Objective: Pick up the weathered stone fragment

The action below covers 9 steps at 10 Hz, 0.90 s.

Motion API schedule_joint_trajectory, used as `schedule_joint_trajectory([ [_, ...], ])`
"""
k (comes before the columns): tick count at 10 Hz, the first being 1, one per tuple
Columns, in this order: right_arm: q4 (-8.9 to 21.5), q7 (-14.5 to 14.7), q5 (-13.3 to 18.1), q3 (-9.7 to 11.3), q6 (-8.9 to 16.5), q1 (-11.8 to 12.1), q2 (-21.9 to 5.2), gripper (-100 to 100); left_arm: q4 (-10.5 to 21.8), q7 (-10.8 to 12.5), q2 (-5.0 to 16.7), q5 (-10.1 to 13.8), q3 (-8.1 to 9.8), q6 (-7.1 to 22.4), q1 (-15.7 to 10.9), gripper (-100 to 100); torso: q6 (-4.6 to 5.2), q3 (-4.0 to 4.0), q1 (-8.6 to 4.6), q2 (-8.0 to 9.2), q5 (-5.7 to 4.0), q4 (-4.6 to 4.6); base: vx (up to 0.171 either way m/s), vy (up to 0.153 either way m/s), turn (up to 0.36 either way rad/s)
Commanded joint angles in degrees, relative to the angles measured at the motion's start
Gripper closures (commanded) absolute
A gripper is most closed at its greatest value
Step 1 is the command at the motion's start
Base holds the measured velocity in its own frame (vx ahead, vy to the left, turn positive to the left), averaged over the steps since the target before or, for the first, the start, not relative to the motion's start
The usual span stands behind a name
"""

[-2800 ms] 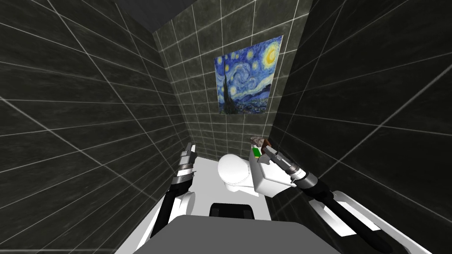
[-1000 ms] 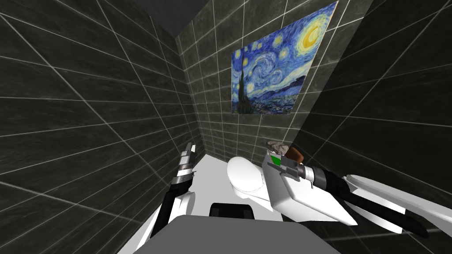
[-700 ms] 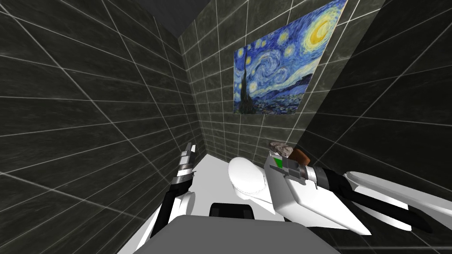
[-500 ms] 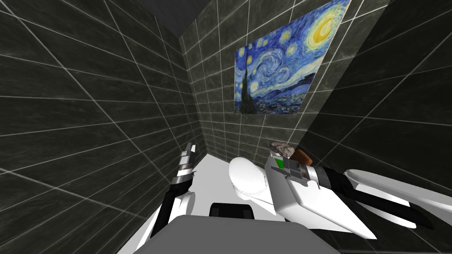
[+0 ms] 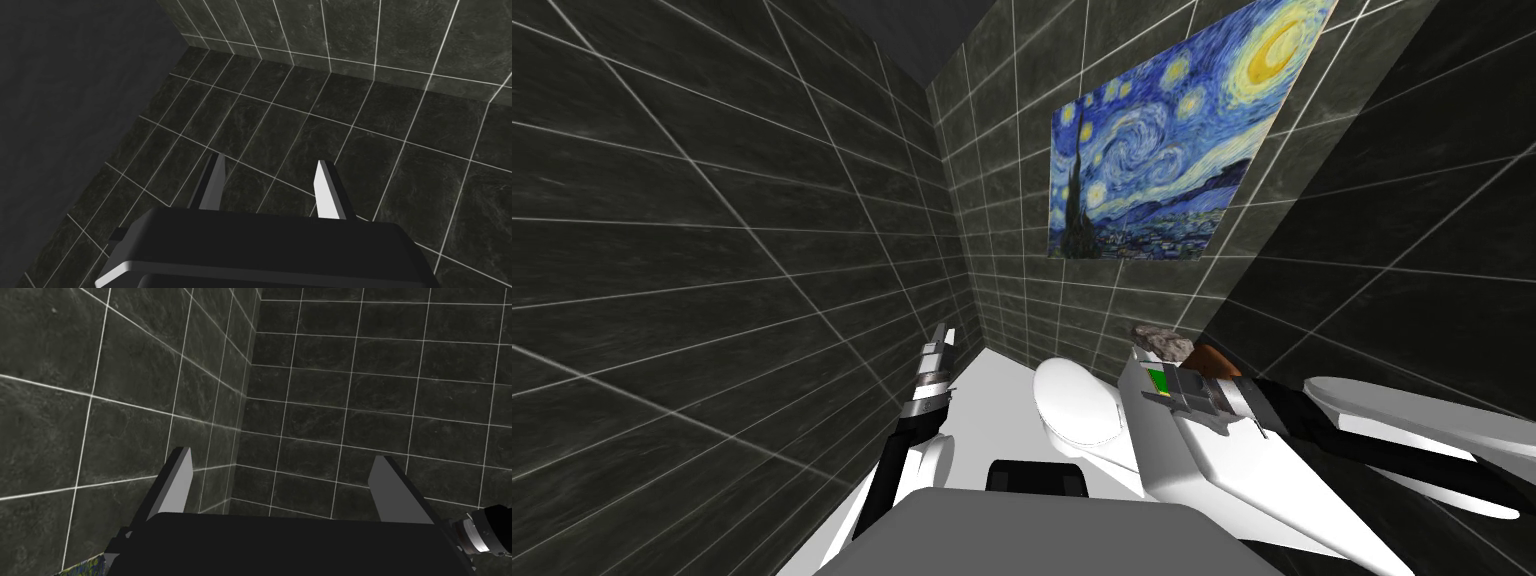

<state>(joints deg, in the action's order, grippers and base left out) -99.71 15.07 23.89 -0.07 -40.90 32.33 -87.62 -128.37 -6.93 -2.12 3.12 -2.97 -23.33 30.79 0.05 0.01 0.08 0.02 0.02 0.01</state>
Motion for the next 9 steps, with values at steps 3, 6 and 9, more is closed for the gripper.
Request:
schedule_joint_trajectory([
  [3,3.35,-0.31,2.3,2.64,-1.29,1.0,-6.22,-100,0.0,0.0,0.0,0.0,0.0,0.0,0.0,0,0.01,0.0,-0.01,0.0,-0.01,0.0,0.014,0.012,0.064],
  [6,4.86,-0.48,3.3,3.87,-1.87,1.48,-10.92,-100,0.0,0.0,0.0,0.0,0.0,0.0,0.0,0,0.0,0.01,-0.02,0.01,-0.02,0.0,0.008,0.008,0.047],
  [9,7.69,-0.84,5.18,6.32,-2.98,2.45,-15.94,-100,0.0,0.0,0.0,0.0,0.0,0.0,0.0,0,0.02,0.02,-0.03,0.04,-0.02,0.01,0.006,0.007,0.054],
])
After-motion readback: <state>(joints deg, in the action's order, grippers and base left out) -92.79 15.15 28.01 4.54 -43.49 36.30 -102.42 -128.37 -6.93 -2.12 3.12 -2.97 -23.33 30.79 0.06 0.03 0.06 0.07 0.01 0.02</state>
